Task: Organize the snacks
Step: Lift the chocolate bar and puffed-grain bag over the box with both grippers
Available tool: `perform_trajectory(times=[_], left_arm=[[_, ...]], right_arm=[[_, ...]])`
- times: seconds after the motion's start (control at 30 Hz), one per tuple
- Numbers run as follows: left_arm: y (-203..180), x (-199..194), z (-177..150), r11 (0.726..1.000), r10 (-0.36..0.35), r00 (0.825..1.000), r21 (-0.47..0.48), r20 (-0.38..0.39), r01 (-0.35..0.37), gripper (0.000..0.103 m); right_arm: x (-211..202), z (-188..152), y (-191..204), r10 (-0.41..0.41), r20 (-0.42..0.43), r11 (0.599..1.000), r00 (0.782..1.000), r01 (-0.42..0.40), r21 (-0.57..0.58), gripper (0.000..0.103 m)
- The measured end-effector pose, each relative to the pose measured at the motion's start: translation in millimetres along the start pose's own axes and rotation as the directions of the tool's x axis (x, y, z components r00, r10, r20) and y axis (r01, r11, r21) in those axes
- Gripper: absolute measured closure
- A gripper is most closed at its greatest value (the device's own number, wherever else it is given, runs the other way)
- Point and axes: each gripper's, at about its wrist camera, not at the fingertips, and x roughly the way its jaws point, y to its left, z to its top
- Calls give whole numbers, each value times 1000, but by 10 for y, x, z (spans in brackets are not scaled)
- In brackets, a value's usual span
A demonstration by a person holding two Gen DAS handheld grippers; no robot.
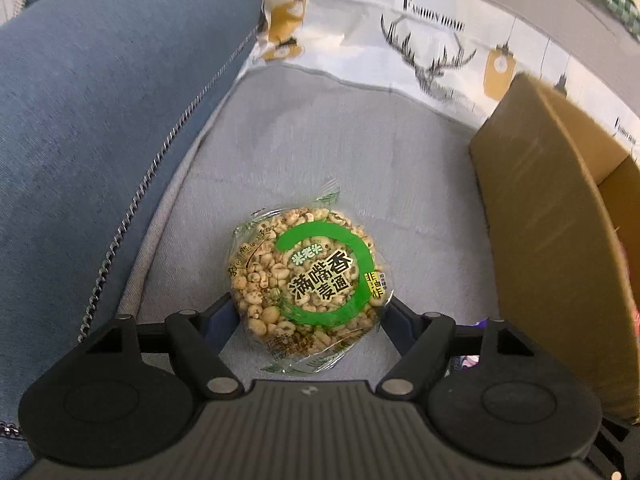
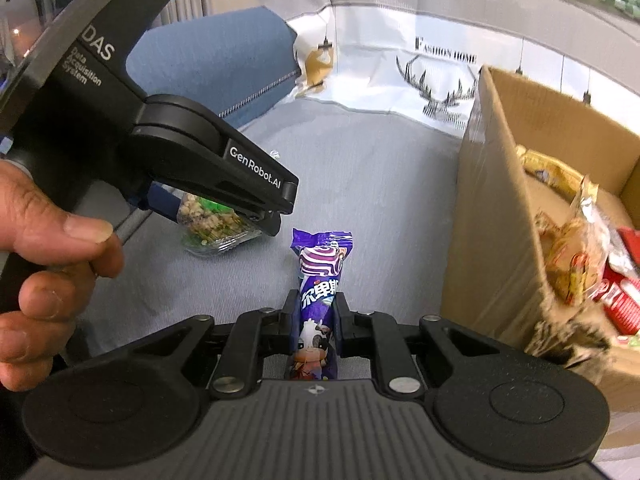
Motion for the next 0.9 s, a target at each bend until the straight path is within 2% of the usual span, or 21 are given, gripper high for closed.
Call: perform_trajectory(times=[0.23,0.47,0.67,0.8,0.9], left_arm=[[-33,-260,20,1000,-17,993,-1,121,17,22],[-88,-551,47,999,-41,964,12,262,39,22],[-171,-734,62,997,-75,932,44,356,63,22],[-249,-794,78,995,-95,919,55,383,80,22],[-321,-798,107,994,-112,913,63,392,95,22]], right_arm=[[-305,120,8,-21,133,999,991,25,-26,87],[-587,213,-72,-43,243,999,969,47,-8,87],[-816,361,-229,-66,341,998,938,58,33,87],[-1010,482,-397,-85,399,996,913,66,60,87],[-1175,594,-580,-107,453,994,885,84,72,87]])
